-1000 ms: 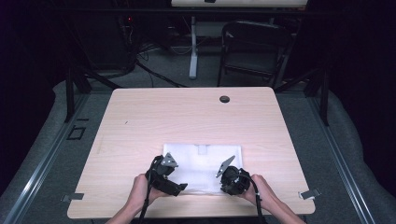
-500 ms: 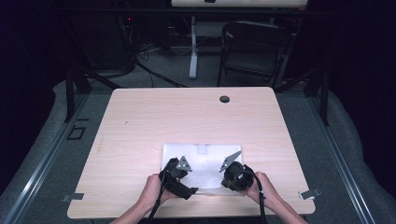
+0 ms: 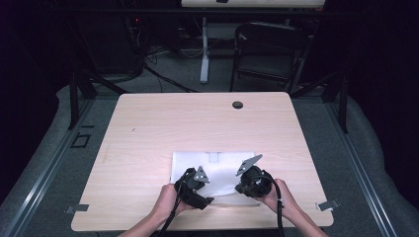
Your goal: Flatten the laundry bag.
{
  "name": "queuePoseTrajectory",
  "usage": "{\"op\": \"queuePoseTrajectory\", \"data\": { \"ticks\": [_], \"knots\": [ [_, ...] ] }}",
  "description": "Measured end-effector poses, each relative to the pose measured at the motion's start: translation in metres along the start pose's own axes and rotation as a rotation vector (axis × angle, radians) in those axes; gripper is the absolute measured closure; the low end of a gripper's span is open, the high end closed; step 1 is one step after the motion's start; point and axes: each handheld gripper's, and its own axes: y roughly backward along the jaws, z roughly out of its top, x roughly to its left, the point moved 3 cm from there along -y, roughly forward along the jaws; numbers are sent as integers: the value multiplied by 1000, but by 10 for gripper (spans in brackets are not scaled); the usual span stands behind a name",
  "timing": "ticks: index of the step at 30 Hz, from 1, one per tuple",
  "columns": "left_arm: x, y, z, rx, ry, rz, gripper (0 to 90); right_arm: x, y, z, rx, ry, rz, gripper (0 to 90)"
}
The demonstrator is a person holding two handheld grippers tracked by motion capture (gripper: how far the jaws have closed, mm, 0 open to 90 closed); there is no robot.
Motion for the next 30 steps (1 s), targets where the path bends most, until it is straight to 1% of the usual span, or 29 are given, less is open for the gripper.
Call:
{"op": "queuePoseTrajectory", "data": {
  "ticks": [1,2,3,4,5,6,7,8,9,10,12,13,14,15,16,17,21,23,24,25,26,28,30],
  "knots": [
    [-1,-1,0,8,-6,10,370,0,1,0,3,6,-1,896],
    [-1,-1,1,6,-13,13,401,0,1,1,6,5,1,896],
    [-1,-2,2,1,-15,14,459,0,1,1,1,4,2,896],
    [-1,-2,2,2,-19,5,498,0,1,1,-3,0,7,896],
    [-1,-2,2,2,-19,5,518,-1,1,1,2,2,8,896],
    [-2,-3,2,-2,-17,-3,518,-1,1,1,2,2,8,896],
    [-2,-5,3,6,-23,-11,581,-1,1,1,2,2,10,896],
    [-3,-6,3,10,-25,-16,605,-1,0,1,-11,-11,13,896],
    [-3,-6,3,16,-36,-16,623,-1,-1,1,-14,-12,13,895],
    [-3,-7,3,9,-28,-20,675,-1,-1,1,-4,-3,16,895],
    [-3,-8,3,6,-28,-21,723,-1,-1,1,-8,-4,18,895],
    [-3,-8,4,-2,-24,-20,762,-1,-2,1,-2,-7,16,894],
    [-2,-8,4,1,-24,-17,790,-1,-2,1,4,-5,11,893],
    [-2,-8,4,-9,-9,-23,819,-2,-2,0,9,-2,21,890],
    [-2,-8,4,-9,-9,-23,839,-2,-2,0,9,-2,21,890],
    [-1,-8,4,-15,7,-24,855,-2,-3,0,16,-3,25,881],
    [-1,-7,5,-8,16,-18,873,0,-2,0,12,5,23,858],
    [-1,-7,5,-1,16,-13,873,1,1,0,11,0,16,833],
    [0,-7,5,1,18,-13,874,2,4,0,2,-2,12,823],
    [0,-7,5,1,18,-13,873,2,6,0,-3,-3,10,824],
    [0,-7,5,-5,29,-12,873,3,8,-1,-22,-8,11,829],
    [0,-6,5,-8,30,-8,873,6,12,-1,-34,8,16,865],
    [1,-6,6,-12,29,-6,873,12,14,-1,-45,40,26,900]
  ]
}}
